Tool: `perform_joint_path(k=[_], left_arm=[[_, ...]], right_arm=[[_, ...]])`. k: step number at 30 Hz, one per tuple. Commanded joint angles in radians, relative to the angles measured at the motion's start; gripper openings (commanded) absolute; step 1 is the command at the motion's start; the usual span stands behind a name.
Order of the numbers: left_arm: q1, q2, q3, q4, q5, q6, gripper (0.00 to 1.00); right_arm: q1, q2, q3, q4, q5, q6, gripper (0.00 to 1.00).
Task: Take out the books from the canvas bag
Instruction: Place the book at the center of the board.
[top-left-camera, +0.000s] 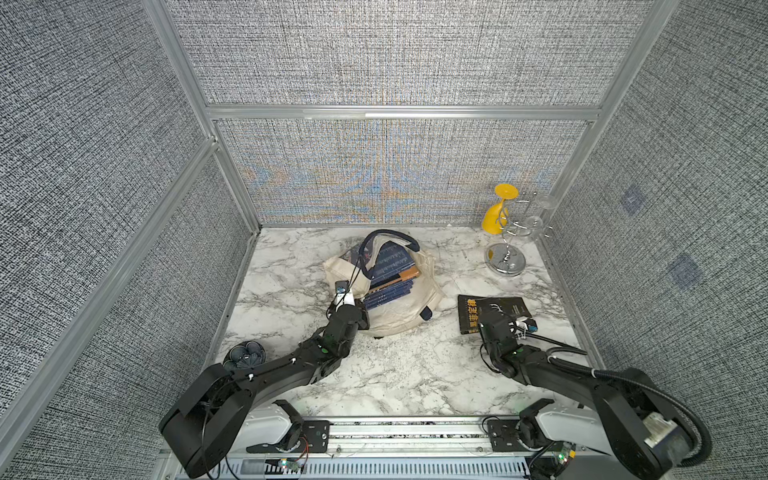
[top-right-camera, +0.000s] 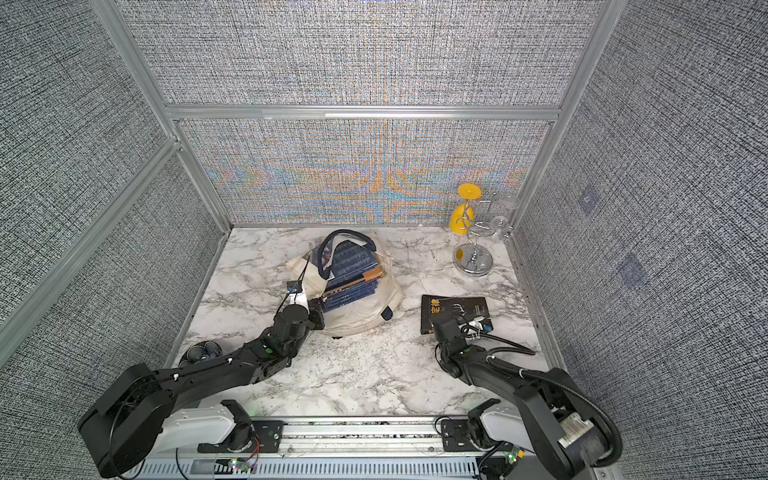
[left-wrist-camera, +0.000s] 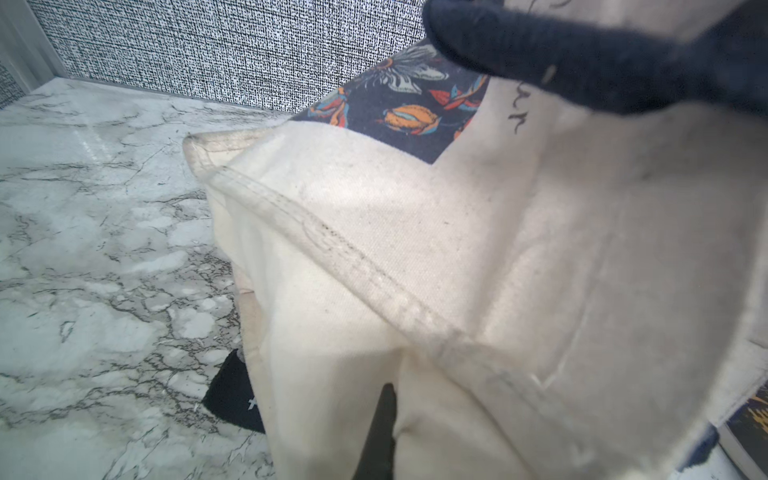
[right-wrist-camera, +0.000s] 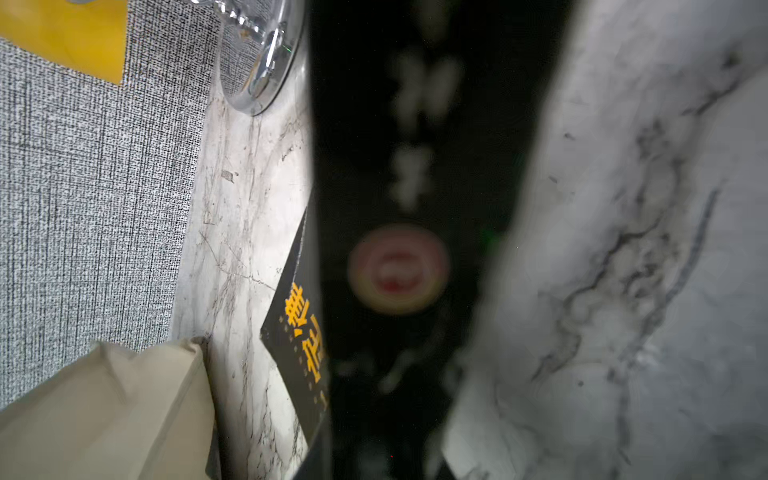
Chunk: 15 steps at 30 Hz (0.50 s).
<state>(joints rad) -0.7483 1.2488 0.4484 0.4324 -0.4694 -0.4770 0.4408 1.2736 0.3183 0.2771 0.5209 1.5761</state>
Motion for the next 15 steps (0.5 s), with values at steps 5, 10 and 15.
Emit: perform_joint_path(k=[5,10,15], left_arm=[[0.001,0.006,0.009,0.027,0.005,0.020,0.00],[0.001,0.001,0.012,0.023,0.008,0.021,0.00],[0.001,0.012,0.013,0.022,0.005,0.020,0.00]], right_arm=[[-0.068,0.116,0.054,0.150,-0.048,0.032,0.13],[-0.113,0.104,0.078,0.075,-0.109,-0.036,0.23],[-0.176,0.089,0.097,-0.006,-0.175,-0.105,0.29]])
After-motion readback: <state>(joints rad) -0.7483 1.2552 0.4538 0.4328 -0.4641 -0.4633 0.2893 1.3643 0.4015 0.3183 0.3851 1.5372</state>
